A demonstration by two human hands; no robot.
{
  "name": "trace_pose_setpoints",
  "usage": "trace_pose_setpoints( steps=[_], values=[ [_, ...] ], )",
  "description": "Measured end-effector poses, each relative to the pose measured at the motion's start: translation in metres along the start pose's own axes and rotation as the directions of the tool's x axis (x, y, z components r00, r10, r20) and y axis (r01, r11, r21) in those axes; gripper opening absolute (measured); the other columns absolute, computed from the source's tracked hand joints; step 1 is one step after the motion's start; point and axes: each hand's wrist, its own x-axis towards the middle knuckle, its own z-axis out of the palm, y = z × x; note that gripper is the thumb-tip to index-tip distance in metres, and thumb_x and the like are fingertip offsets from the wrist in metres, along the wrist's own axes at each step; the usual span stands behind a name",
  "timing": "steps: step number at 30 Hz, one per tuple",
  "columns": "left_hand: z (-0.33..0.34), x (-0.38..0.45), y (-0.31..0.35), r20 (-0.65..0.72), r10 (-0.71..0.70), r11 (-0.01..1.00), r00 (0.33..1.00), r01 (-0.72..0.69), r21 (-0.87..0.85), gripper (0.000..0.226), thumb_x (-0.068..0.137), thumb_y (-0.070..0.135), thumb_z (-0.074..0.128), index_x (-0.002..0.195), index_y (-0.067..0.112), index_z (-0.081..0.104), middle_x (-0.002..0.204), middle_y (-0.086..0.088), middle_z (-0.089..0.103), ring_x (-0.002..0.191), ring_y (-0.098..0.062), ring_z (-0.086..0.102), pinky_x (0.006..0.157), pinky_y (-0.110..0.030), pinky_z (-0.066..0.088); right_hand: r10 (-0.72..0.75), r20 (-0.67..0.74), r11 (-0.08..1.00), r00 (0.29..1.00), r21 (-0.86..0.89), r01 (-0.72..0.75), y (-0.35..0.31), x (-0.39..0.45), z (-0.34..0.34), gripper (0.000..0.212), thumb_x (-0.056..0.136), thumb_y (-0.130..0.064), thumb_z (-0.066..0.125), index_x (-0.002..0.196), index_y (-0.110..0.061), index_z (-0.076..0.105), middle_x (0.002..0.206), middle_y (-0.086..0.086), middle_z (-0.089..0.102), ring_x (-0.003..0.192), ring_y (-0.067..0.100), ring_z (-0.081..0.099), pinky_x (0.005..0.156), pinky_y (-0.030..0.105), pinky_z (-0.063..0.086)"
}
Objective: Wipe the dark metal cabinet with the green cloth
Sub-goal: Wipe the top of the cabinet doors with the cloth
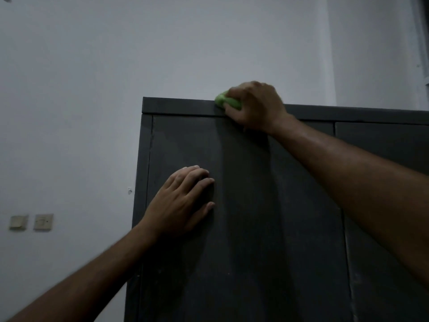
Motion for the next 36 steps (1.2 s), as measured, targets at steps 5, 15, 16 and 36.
trace_pose_setpoints(
  steps=[5,15,16,36],
  values=[
    [0.001,-0.001,0.0,-0.006,-0.002,1.0,1.0,0.002,0.018,0.055,0.099,0.054,0.042,0.138,0.017,0.052,0.145,-0.01,0.049,0.139,-0.027,0.039,0.114,-0.043,0.034,-0.301,0.119,0.952,0.946,-0.022,0.306,0.007,-0.024,0.0,0.037,0.096,-0.046,0.047,0.118,-0.025,0.067,0.12,0.001,0.068,0.092,0.029,0.069,0.063,0.04,0.054],
    [0.004,-0.001,0.002,-0.013,-0.016,0.999,1.0,0.016,0.046,0.054,0.098,0.054,0.042,0.139,0.019,0.048,0.144,-0.011,0.05,0.139,-0.029,0.04,0.111,-0.047,0.04,-0.198,-0.045,0.98,0.979,-0.03,0.197,0.027,-0.033,0.01,0.042,0.099,-0.048,0.046,0.124,-0.02,0.064,0.126,0.012,0.052,0.1,0.031,0.053,0.078,0.043,0.046],
    [0.004,-0.001,0.002,-0.019,-0.015,0.999,1.0,0.016,0.05,0.054,0.098,0.055,0.041,0.139,0.019,0.048,0.144,-0.011,0.05,0.139,-0.028,0.04,0.112,-0.047,0.039,-0.179,-0.046,0.984,0.983,-0.02,0.178,0.029,-0.032,0.009,0.039,0.099,-0.044,0.048,0.123,-0.019,0.065,0.123,0.012,0.054,0.098,0.03,0.054,0.078,0.042,0.046],
    [0.007,-0.002,-0.001,-0.019,0.002,1.0,1.0,-0.002,0.027,0.057,0.1,0.057,0.038,0.14,0.018,0.049,0.146,-0.009,0.046,0.141,-0.028,0.038,0.119,-0.038,0.023,-0.151,0.051,0.979,0.987,-0.129,0.157,0.036,-0.049,0.009,0.048,0.088,-0.032,0.041,0.134,-0.026,0.055,0.126,0.015,0.052,0.11,0.036,0.049,0.09,0.044,0.032]
  ],
)
